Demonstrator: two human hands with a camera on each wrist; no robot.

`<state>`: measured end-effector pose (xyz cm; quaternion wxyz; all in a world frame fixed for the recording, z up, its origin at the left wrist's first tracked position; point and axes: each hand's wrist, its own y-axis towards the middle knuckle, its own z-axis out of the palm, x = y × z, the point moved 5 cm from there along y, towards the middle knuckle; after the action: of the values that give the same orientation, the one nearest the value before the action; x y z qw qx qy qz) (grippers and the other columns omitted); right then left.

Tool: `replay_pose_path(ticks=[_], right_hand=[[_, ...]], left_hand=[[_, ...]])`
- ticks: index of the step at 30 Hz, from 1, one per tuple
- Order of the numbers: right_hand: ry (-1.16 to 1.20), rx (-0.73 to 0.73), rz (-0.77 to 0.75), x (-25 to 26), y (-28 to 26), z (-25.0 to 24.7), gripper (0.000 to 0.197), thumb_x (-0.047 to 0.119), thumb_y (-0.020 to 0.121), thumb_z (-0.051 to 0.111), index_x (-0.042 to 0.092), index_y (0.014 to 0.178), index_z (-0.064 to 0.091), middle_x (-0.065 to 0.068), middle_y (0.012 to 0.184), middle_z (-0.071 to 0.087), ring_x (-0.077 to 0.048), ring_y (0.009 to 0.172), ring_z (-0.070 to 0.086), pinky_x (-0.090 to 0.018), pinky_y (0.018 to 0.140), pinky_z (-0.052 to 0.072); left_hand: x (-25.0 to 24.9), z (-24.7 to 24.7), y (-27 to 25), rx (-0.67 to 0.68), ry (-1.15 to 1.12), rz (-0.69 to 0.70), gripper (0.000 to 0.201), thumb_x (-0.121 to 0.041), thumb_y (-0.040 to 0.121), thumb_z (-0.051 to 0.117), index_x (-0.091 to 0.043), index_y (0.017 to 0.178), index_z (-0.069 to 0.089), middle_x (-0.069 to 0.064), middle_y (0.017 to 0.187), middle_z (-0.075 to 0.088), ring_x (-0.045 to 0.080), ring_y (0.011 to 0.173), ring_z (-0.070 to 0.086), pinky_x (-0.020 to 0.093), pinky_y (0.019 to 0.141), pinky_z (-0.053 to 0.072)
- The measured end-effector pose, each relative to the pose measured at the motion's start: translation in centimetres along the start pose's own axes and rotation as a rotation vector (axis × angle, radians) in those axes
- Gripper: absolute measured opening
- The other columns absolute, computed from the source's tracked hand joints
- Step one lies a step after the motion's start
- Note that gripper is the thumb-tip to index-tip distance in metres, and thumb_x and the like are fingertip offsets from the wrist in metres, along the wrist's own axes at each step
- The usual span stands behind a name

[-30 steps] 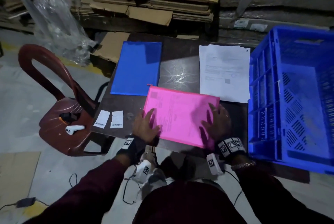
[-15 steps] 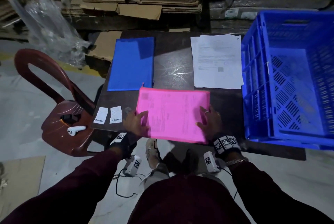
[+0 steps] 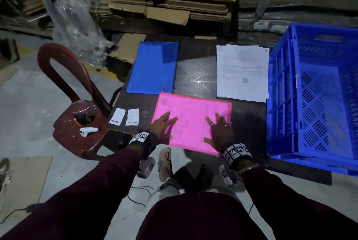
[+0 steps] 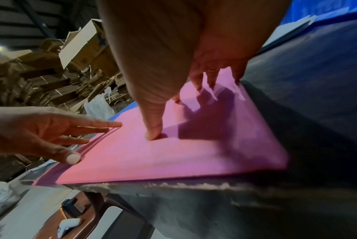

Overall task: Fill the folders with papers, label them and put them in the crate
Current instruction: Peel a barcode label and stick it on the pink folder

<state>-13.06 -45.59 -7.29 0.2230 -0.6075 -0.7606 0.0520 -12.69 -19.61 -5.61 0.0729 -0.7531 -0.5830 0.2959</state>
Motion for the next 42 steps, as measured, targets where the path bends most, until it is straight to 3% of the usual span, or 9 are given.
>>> replay_pose_path(ticks=[4, 8, 12, 14, 18, 22, 32, 36, 42], right_hand=[[0.119, -0.056, -0.022, 2.2, 0.5, -1.9, 0.093, 0.053, 0.08, 0.071, 0.02, 0.155, 0.025, -0.021, 0.161, 0.015, -0.038, 0.147, 0.019, -0.049, 0.119, 0.021], [0.268, -0.165, -0.193, 6.5, 1.4, -2.7, 0.08, 0.032, 0.072, 0.084, 0.006, 0.14, 0.051, -0.031, 0.144, 0.043, -0.047, 0.131, 0.045, -0.055, 0.108, 0.038], [0.278, -0.189, -0.296, 11.8, 2.6, -3.6, 0.07, 0.032, 0.084, 0.073, 0.01, 0.144, 0.047, -0.019, 0.152, 0.038, -0.035, 0.142, 0.033, -0.04, 0.119, 0.015], [0.279, -0.175, -0.344, 14.4, 3.6, -3.7, 0.067, 0.035, 0.086, 0.068, 0.01, 0.144, 0.047, -0.018, 0.151, 0.039, -0.034, 0.143, 0.033, -0.035, 0.118, 0.014], [0.302, -0.157, -0.419, 19.3, 5.4, -3.2, 0.058, 0.025, 0.074, 0.076, -0.001, 0.123, 0.063, -0.027, 0.125, 0.061, -0.042, 0.12, 0.057, -0.054, 0.102, 0.046], [0.296, -0.115, -0.424, 23.3, 7.8, -2.4, 0.046, 0.021, 0.07, 0.076, -0.001, 0.109, 0.067, -0.02, 0.105, 0.066, -0.04, 0.093, 0.065, -0.046, 0.084, 0.055], [0.14, -0.007, -0.166, 30.4, 13.0, 0.9, 0.042, 0.03, 0.086, 0.069, 0.007, 0.119, 0.056, -0.013, 0.126, 0.049, -0.032, 0.114, 0.049, -0.04, 0.088, 0.044], [0.139, -0.051, -0.104, 30.8, 13.8, 1.9, 0.048, 0.027, 0.078, 0.077, 0.008, 0.117, 0.057, -0.015, 0.122, 0.051, -0.037, 0.11, 0.052, -0.043, 0.09, 0.044], [0.389, -0.084, 0.035, 30.2, 14.6, 1.2, 0.009, 0.018, 0.084, 0.067, 0.012, 0.088, 0.062, -0.009, 0.095, 0.063, -0.029, 0.088, 0.061, -0.03, 0.07, 0.041]], left_hand=[[0.5, -1.4, -3.0, -0.191, -0.04, 0.013, 0.1, -0.019, 0.061, 0.089, -0.018, 0.148, 0.04, 0.023, 0.157, 0.023, 0.039, 0.136, 0.04, 0.045, 0.104, 0.043], [3.1, -3.6, -5.7, -0.38, -0.126, 0.012, 0.074, -0.012, 0.064, 0.077, -0.012, 0.134, 0.055, 0.021, 0.137, 0.051, 0.041, 0.122, 0.052, 0.048, 0.093, 0.052], [7.3, -5.2, -7.6, -0.507, -0.155, -0.112, 0.086, -0.004, 0.054, 0.083, -0.01, 0.135, 0.055, 0.023, 0.14, 0.048, 0.04, 0.131, 0.045, 0.042, 0.11, 0.037], [9.4, -5.3, -7.8, -0.509, -0.118, -0.129, 0.087, -0.005, 0.048, 0.084, -0.007, 0.13, 0.058, 0.026, 0.136, 0.05, 0.046, 0.127, 0.047, 0.051, 0.108, 0.041], [13.2, -6.1, -7.8, -0.504, -0.067, -0.119, 0.086, -0.017, 0.047, 0.088, -0.007, 0.127, 0.059, 0.026, 0.132, 0.053, 0.049, 0.126, 0.047, 0.055, 0.099, 0.046], [16.8, -7.2, -8.0, -0.468, -0.036, -0.137, 0.085, -0.035, 0.058, 0.087, -0.014, 0.133, 0.054, 0.021, 0.138, 0.049, 0.045, 0.132, 0.042, 0.057, 0.094, 0.046], [21.4, -6.3, -6.6, -0.393, -0.062, 0.047, 0.063, -0.051, 0.086, 0.044, -0.008, 0.131, 0.048, 0.028, 0.133, 0.051, 0.045, 0.124, 0.049, 0.051, 0.097, 0.047], [21.7, -6.7, -6.6, -0.384, -0.106, 0.087, 0.057, -0.027, 0.076, 0.051, -0.01, 0.13, 0.042, 0.031, 0.131, 0.051, 0.046, 0.122, 0.049, 0.052, 0.101, 0.046], [21.6, -9.2, -6.5, -0.463, -0.177, 0.105, 0.054, -0.015, 0.076, 0.059, -0.006, 0.129, 0.051, 0.025, 0.13, 0.051, 0.039, 0.123, 0.047, 0.042, 0.101, 0.045]])
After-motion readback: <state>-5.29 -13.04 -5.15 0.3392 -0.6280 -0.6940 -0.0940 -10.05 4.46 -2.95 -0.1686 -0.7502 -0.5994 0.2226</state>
